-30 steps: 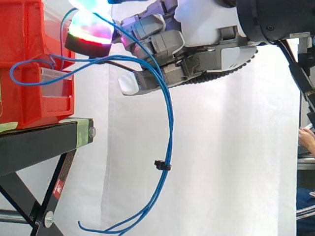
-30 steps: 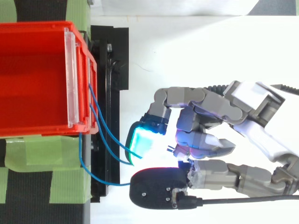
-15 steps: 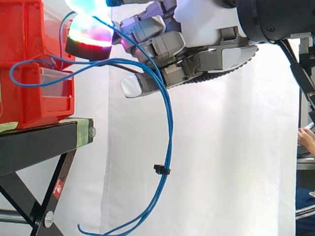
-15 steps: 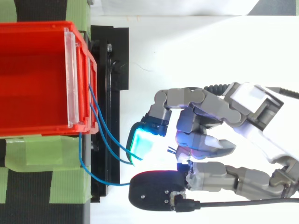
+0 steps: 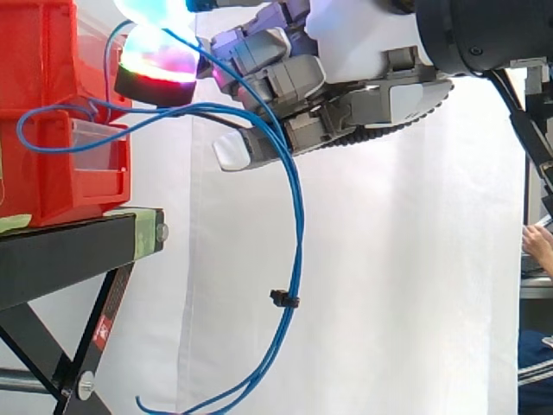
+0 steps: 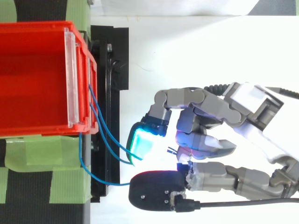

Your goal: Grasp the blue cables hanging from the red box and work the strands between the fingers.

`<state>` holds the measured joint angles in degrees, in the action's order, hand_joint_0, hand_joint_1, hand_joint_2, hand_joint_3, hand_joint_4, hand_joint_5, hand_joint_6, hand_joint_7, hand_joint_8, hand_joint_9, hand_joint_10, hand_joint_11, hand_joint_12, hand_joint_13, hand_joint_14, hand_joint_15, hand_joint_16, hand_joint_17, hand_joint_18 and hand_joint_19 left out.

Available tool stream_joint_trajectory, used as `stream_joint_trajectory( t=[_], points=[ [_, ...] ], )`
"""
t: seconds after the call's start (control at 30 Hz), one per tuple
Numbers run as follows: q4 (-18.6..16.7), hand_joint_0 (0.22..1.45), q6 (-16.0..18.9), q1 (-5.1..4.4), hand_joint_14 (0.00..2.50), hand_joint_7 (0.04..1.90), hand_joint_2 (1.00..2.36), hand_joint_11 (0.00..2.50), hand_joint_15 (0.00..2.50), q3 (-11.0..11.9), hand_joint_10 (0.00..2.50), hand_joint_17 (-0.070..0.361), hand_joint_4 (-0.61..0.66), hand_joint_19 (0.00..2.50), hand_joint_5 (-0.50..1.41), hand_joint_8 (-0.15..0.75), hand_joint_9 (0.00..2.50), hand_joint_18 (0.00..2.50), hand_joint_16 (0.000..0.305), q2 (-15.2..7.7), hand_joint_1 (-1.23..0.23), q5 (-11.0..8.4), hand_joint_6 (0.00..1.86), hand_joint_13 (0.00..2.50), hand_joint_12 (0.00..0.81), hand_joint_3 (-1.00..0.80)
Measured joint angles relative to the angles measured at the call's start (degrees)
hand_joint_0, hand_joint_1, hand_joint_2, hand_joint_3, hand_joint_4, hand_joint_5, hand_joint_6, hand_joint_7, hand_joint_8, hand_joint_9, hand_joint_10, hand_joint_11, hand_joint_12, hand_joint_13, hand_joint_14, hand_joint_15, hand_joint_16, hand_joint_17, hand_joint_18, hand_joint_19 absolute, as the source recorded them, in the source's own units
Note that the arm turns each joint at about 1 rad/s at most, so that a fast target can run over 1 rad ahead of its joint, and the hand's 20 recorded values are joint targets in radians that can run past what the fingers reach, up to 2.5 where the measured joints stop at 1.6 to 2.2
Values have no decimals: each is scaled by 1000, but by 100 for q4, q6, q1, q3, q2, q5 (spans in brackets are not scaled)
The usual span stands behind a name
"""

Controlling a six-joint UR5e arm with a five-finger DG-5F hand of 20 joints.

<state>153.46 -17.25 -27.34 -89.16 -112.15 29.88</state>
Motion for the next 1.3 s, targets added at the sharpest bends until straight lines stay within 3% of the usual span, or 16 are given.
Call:
stream_joint_trajectory(
  t=[1.3],
  points=[
    [0,860,-2,0,2500,1299,1024,2500,1660,1,2500,135,257,766,179,495,389,1162,60,0,-681,0,761,757,543,-259]
  ],
)
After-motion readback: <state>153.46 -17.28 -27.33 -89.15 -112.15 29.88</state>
